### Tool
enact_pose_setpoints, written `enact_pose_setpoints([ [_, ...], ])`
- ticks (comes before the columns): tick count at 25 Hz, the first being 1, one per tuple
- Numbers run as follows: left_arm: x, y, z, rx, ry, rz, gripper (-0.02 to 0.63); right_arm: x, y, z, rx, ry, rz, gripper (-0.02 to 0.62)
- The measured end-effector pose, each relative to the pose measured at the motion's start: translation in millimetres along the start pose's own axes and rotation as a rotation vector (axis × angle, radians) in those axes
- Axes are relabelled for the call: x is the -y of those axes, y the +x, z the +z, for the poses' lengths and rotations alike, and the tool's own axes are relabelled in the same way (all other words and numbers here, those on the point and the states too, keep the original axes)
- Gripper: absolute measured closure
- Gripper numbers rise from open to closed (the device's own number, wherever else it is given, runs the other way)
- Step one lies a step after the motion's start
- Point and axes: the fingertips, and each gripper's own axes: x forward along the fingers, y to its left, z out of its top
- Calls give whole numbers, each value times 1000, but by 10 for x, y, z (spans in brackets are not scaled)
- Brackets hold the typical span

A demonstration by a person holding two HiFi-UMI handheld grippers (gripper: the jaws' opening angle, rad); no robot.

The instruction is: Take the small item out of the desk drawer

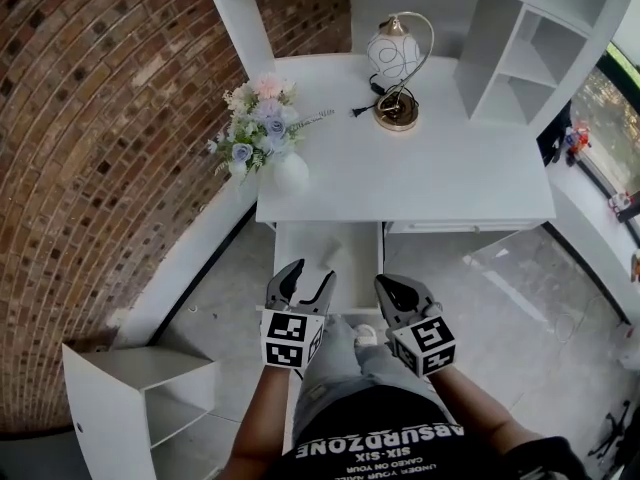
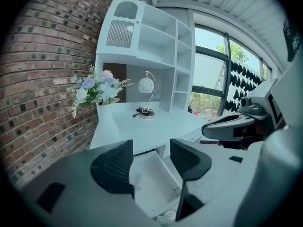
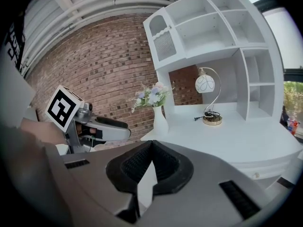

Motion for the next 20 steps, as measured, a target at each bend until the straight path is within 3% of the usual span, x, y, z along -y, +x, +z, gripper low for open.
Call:
enact_pose_setpoints([
  [20,-378,613,96,-85,48,-127,379,265,471,161,-17,64,-105,598],
])
